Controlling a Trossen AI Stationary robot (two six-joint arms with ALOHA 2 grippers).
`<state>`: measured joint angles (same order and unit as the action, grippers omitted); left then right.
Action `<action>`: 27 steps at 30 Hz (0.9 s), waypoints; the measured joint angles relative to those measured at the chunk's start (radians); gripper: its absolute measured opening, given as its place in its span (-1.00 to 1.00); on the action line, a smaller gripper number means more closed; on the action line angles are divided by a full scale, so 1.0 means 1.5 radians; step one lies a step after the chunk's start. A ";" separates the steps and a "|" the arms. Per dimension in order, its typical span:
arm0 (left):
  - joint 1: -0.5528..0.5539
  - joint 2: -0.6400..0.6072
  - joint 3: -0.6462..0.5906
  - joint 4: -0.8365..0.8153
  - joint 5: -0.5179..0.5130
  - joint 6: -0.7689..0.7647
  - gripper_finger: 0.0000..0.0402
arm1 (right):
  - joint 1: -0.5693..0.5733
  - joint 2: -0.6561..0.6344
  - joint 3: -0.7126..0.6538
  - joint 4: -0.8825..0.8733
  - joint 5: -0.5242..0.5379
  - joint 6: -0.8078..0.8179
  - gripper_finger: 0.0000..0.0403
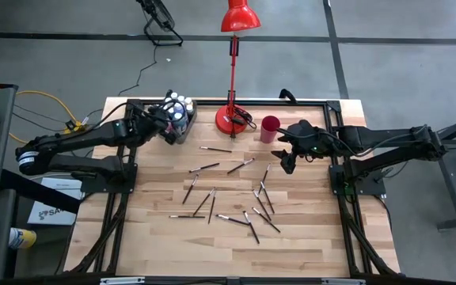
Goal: Pick & Place Paint Supplies
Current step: Put the large pink paint bottle into the bin
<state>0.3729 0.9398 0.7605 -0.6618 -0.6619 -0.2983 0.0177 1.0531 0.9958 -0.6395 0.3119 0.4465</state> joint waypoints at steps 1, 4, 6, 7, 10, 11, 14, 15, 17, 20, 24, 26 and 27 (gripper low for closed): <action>0.000 0.000 -0.001 -0.004 -0.011 0.001 -1.00 | 0.000 0.000 0.000 0.000 0.000 0.000 0.33; 0.000 0.001 -0.001 -0.023 -0.037 0.000 -1.00 | 0.000 0.000 0.000 0.000 0.000 0.001 0.33; 0.000 0.001 -0.001 -0.036 -0.041 -0.004 -1.00 | 0.000 0.000 0.000 0.000 0.000 0.001 0.33; 0.000 0.001 -0.001 -0.044 -0.042 -0.010 -1.00 | 0.000 0.000 0.000 0.000 0.000 0.001 0.33; 0.000 0.010 -0.001 -0.063 -0.046 -0.015 -1.00 | 0.000 0.000 0.000 0.000 0.000 0.001 0.33; 0.000 0.015 0.000 -0.065 -0.048 -0.016 -1.00 | 0.000 0.000 0.000 0.000 0.000 0.001 0.33; 0.000 0.029 -0.001 -0.051 -0.049 -0.011 -1.00 | 0.000 0.000 0.000 0.000 0.000 0.001 0.33; 0.000 0.034 -0.001 -0.044 -0.047 -0.007 -1.00 | 0.000 0.000 0.000 0.000 0.000 0.001 0.33; 0.000 0.043 -0.002 -0.029 -0.040 -0.007 -1.00 | 0.000 0.000 0.000 0.000 0.000 0.001 0.33; 0.000 0.065 -0.005 -0.023 -0.022 -0.011 -1.00 | 0.000 0.000 0.000 0.000 -0.001 0.001 0.33; 0.000 0.102 -0.003 -0.009 -0.019 -0.009 -1.00 | 0.000 0.000 0.000 0.000 -0.001 0.001 0.33; 0.000 0.110 -0.005 0.009 -0.016 -0.006 -1.00 | 0.000 0.000 0.000 0.000 -0.001 0.001 0.33; 0.000 0.110 -0.005 0.023 -0.016 0.001 -1.00 | 0.000 0.000 0.000 0.000 -0.003 0.001 0.33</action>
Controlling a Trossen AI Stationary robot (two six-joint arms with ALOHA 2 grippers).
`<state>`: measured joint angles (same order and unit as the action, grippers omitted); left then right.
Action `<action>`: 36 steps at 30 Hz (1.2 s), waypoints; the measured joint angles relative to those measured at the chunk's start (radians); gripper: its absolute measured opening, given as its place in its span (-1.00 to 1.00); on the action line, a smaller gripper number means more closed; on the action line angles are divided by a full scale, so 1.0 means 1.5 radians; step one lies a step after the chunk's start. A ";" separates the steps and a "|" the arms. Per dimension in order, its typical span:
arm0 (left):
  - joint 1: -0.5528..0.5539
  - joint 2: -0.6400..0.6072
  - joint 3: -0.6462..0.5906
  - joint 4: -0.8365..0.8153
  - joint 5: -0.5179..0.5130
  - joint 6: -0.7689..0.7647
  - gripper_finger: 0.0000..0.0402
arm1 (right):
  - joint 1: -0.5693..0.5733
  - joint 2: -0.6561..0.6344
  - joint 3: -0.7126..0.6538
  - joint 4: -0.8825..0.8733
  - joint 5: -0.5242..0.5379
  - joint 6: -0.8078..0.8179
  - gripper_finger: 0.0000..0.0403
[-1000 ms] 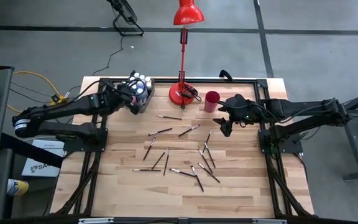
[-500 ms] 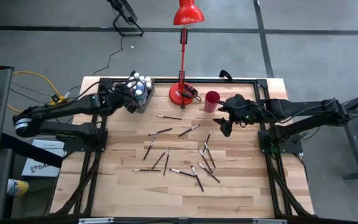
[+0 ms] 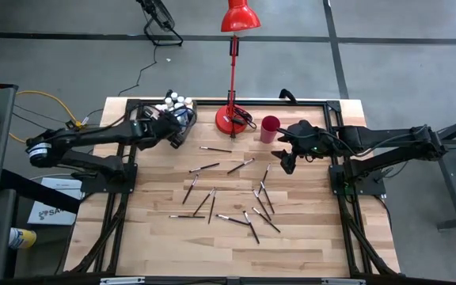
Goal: Pick & Place Paint Supplies
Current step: Put the large pink paint bottle into the bin
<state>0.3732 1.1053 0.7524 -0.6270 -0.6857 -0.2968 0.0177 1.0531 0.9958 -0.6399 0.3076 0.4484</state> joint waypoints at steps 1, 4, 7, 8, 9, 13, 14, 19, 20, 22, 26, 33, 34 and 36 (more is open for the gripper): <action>0.000 -0.002 0.003 0.015 0.000 0.005 -1.00 | 0.000 0.000 0.000 0.000 -0.003 0.000 0.33; 0.000 -0.020 0.025 0.032 -0.016 0.026 -1.00 | 0.000 0.000 0.000 0.000 -0.013 0.000 0.33; 0.000 -0.040 0.047 0.025 -0.031 0.062 -1.00 | 0.000 0.000 0.000 0.000 -0.013 0.000 0.33; 0.000 -0.049 0.058 0.021 -0.032 0.072 -1.00 | 0.000 0.000 0.000 0.000 -0.013 0.000 0.33; 0.000 -0.060 0.069 0.008 -0.033 0.072 -1.00 | 0.000 0.000 0.000 0.000 -0.013 0.000 0.33; 0.000 -0.100 0.099 -0.133 -0.023 0.018 -1.00 | 0.000 0.000 0.000 0.000 -0.013 0.000 0.33; 0.000 -0.109 0.099 -0.174 -0.021 -0.007 -1.00 | 0.000 0.000 0.000 0.000 -0.013 0.001 0.33; 0.000 -0.153 0.090 -0.288 -0.017 -0.093 -1.00 | 0.000 0.000 0.000 0.000 -0.013 0.001 0.33; 0.000 -0.159 0.087 -0.283 -0.015 -0.094 -1.00 | 0.000 0.000 0.000 0.000 -0.013 0.000 0.33; 0.000 -0.166 0.079 -0.265 -0.006 -0.095 -1.00 | 0.000 0.000 0.000 0.000 -0.013 -0.001 0.33; 0.000 -0.157 0.050 -0.251 -0.001 -0.104 -1.00 | 0.000 0.000 0.000 0.000 -0.012 -0.004 0.33; -0.001 -0.137 0.002 -0.145 -0.004 -0.102 -1.00 | 0.000 0.000 0.000 0.000 -0.010 -0.004 0.33; -0.001 -0.133 0.001 -0.138 -0.005 -0.101 -1.00 | 0.000 0.000 0.000 0.000 -0.010 -0.004 0.33; 0.000 -0.124 0.001 -0.126 -0.005 -0.094 -1.00 | 0.000 0.000 0.000 0.000 -0.013 -0.003 0.33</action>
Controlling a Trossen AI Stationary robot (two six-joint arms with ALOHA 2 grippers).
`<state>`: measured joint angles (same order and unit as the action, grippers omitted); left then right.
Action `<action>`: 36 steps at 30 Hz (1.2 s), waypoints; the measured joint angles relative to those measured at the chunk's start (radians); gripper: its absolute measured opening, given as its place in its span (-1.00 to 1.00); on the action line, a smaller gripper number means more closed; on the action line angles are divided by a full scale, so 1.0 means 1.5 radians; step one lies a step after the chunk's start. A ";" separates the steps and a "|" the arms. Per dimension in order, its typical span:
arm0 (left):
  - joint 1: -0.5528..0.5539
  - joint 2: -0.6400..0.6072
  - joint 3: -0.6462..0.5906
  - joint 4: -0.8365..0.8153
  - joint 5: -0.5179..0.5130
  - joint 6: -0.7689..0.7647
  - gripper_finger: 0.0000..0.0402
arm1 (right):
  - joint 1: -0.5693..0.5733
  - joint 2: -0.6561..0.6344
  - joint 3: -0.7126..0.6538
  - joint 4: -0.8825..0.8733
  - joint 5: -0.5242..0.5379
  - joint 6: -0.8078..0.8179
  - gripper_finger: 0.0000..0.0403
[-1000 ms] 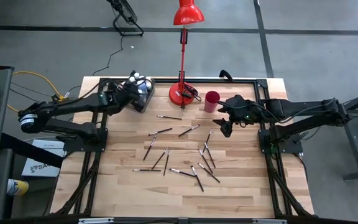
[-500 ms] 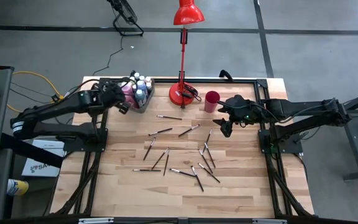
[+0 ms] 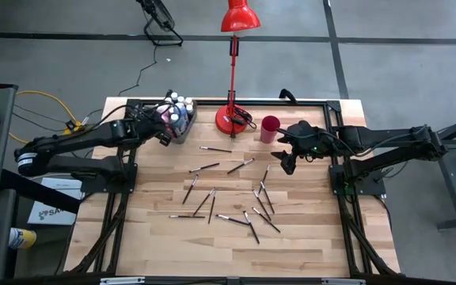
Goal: Pick & Place Paint Supplies
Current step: Put the large pink paint bottle into the bin, then put the paint brush into the cup
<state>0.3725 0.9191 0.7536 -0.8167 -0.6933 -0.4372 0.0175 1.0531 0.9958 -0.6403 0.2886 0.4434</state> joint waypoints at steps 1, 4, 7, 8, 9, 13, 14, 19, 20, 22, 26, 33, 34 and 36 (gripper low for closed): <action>0.000 0.003 0.000 0.005 0.003 0.006 -1.00 | 0.000 0.000 0.000 0.000 0.000 0.000 0.33; 0.000 0.008 -0.004 0.000 0.033 0.009 -1.00 | 0.000 0.000 0.000 0.000 -0.001 0.000 0.33; 0.000 0.014 -0.004 -0.014 0.039 0.006 -1.00 | 0.000 0.000 0.000 -0.001 -0.001 0.000 0.33; 0.000 0.014 -0.004 -0.019 0.039 0.006 -1.00 | 0.000 0.000 0.000 -0.001 -0.002 0.000 0.33; 0.000 0.014 -0.004 -0.019 0.039 0.007 -1.00 | 0.000 0.000 0.000 0.000 -0.002 0.000 0.33; 0.000 0.014 -0.003 0.002 0.041 0.006 -1.00 | 0.000 0.000 0.000 -0.002 -0.002 -0.001 0.33; 0.000 0.011 -0.003 0.007 0.044 0.006 -1.00 | 0.000 0.000 0.000 -0.002 -0.002 -0.001 0.33; 0.000 0.007 -0.003 0.019 0.040 0.009 -1.00 | 0.000 0.000 0.000 -0.005 -0.002 -0.001 0.33; 0.000 0.006 -0.003 0.019 0.039 0.009 -1.00 | 0.000 0.000 0.000 -0.005 -0.003 -0.001 0.33; 0.000 0.006 -0.003 0.020 0.039 0.009 -1.00 | 0.000 0.000 0.000 -0.005 -0.002 -0.001 0.33; 0.000 0.011 -0.003 0.026 0.050 0.009 -1.00 | 0.000 0.000 0.000 -0.005 -0.003 -0.001 0.33; 0.000 -0.018 -0.003 0.075 0.087 0.044 -1.00 | 0.000 0.000 0.000 -0.007 -0.003 -0.001 0.33; 0.000 -0.026 -0.002 0.077 0.090 0.046 -1.00 | 0.000 0.000 0.000 -0.008 -0.003 0.002 0.33; 0.000 -0.043 0.001 0.075 0.092 0.048 -1.00 | 0.000 0.000 0.000 -0.009 -0.004 0.004 0.33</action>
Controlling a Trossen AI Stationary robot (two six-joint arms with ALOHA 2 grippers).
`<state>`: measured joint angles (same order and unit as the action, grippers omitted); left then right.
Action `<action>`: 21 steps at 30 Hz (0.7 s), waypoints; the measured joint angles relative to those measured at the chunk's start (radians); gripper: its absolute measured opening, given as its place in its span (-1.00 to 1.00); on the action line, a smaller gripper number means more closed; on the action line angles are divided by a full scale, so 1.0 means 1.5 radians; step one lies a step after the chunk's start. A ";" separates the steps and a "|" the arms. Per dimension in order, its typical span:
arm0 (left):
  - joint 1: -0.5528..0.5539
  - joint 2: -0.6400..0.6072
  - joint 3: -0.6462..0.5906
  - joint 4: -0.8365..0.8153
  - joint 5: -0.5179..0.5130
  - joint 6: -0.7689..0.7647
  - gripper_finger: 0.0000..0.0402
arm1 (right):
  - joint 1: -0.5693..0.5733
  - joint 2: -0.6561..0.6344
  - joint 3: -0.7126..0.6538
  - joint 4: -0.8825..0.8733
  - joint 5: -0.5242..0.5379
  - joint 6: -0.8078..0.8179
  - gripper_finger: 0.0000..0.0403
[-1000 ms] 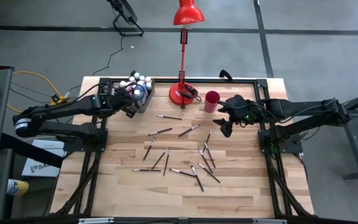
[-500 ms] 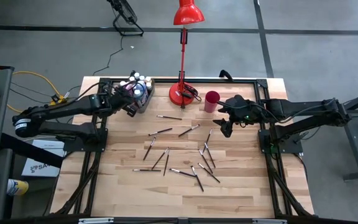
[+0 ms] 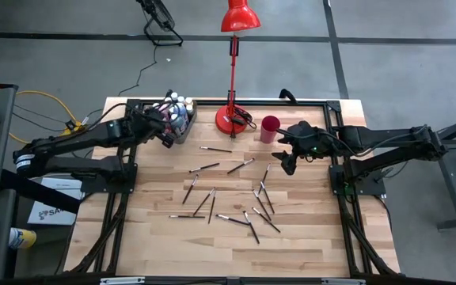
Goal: Pick & Place Paint Supplies
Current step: Put the paint brush into the cup
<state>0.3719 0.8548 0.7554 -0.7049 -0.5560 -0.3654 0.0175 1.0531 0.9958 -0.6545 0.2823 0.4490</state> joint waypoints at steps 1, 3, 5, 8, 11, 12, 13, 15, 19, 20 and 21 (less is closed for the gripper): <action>-0.001 -0.010 0.002 0.000 0.000 0.003 -1.00 | 0.000 0.000 0.000 -0.001 -0.003 0.000 0.33; -0.001 -0.027 0.007 0.003 0.004 0.021 -1.00 | 0.000 0.000 0.000 -0.003 -0.022 0.000 0.33; -0.001 -0.042 0.012 0.014 0.021 0.049 -1.00 | 0.000 0.000 0.000 -0.012 -0.033 0.001 0.33; -0.001 -0.058 0.012 0.046 0.052 0.097 -1.00 | 0.000 0.000 0.000 -0.037 -0.034 0.061 0.33; -0.001 -0.064 0.012 0.074 0.091 0.146 -1.00 | -0.009 0.000 0.000 -0.063 -0.036 0.199 0.33; -0.001 -0.065 0.012 0.085 0.105 0.167 -1.00 | -0.012 0.001 0.000 -0.072 -0.036 0.254 0.33; -0.001 -0.066 0.012 0.093 0.118 0.191 -1.00 | -0.014 0.004 0.000 -0.081 -0.036 0.306 0.33; -0.001 -0.067 0.012 0.120 0.143 0.244 -1.00 | -0.014 0.015 0.000 -0.098 -0.029 0.393 0.33; -0.001 -0.067 0.012 0.160 0.213 0.342 -1.00 | -0.012 0.059 0.000 -0.121 -0.015 0.515 0.33; -0.001 -0.067 0.012 0.168 0.233 0.360 -1.00 | -0.012 0.075 0.000 -0.123 -0.015 0.545 0.33; -0.001 -0.067 0.012 0.172 0.252 0.375 -1.00 | -0.011 0.093 0.000 -0.122 -0.015 0.572 0.33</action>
<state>0.3706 0.7544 0.7738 -0.4463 -0.1785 0.1966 0.0010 1.1927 0.9958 -0.8371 0.2602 1.3076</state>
